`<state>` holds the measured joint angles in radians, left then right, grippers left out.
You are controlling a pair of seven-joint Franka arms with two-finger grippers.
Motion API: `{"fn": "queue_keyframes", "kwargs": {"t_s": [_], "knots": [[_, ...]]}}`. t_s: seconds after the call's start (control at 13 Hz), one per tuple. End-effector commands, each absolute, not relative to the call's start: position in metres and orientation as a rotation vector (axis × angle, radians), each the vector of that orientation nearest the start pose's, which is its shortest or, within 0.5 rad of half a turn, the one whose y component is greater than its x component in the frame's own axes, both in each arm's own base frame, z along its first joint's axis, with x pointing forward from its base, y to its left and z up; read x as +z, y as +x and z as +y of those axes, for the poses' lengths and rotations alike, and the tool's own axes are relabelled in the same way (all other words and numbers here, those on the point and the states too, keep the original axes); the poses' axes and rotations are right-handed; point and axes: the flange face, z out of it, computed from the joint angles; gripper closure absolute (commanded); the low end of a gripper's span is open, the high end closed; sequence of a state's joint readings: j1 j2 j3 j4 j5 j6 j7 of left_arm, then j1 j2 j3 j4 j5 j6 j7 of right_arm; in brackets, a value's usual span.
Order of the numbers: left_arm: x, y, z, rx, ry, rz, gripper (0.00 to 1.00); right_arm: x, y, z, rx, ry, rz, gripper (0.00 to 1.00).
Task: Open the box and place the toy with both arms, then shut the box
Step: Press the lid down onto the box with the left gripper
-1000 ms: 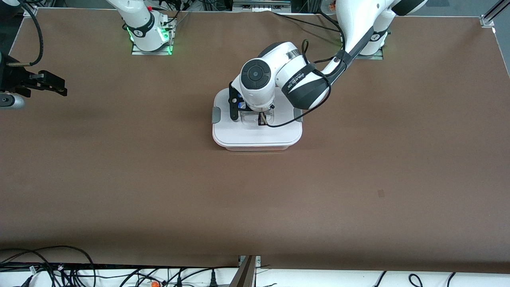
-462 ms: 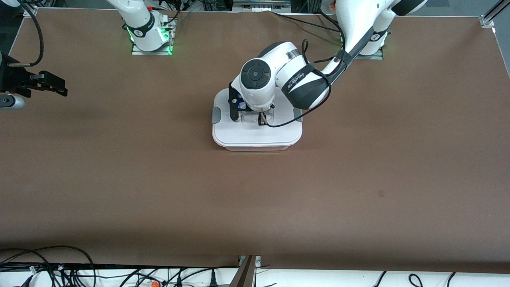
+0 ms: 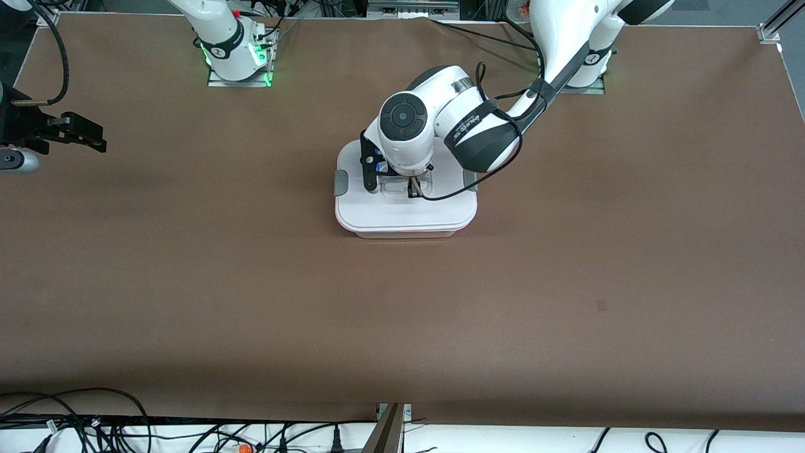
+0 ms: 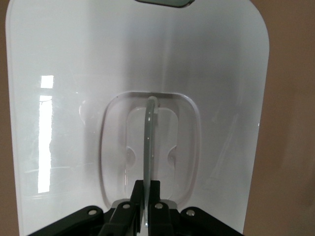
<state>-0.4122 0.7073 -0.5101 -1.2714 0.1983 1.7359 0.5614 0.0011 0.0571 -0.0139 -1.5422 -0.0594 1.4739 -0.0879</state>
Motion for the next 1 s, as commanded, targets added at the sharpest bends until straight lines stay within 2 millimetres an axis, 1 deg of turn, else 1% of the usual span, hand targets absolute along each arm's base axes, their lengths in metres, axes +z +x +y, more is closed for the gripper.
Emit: {"fn": "queue_keyframes", "kwargs": {"t_s": [0.0, 0.38, 0.46, 0.62, 0.77, 0.92], "knots": [[0.364, 0.513, -0.505, 0.277, -2.440, 2.124, 1.00, 0.606, 0.562, -0.014, 0.186, -3.189, -0.125, 0.00], [0.363, 0.511, -0.507, 0.282, -2.467, 2.093, 1.00, 0.606, 0.562, -0.011, 0.186, -3.189, -0.135, 0.00], [0.363, 0.505, -0.512, 0.283, -2.463, 2.091, 1.00, 0.606, 0.562, -0.013, 0.186, -3.189, -0.128, 0.00], [0.358, 0.500, -0.517, 0.298, -2.473, 2.074, 1.00, 0.606, 0.562, -0.013, 0.186, -3.189, -0.128, 0.00], [0.357, 0.504, -0.513, 0.295, -2.467, 2.083, 0.86, 0.606, 0.562, -0.012, 0.186, -3.189, -0.130, 0.00], [0.359, 0.507, -0.511, 0.292, -2.466, 2.085, 0.89, 0.606, 0.562, -0.012, 0.186, -3.189, -0.130, 0.00]]}}
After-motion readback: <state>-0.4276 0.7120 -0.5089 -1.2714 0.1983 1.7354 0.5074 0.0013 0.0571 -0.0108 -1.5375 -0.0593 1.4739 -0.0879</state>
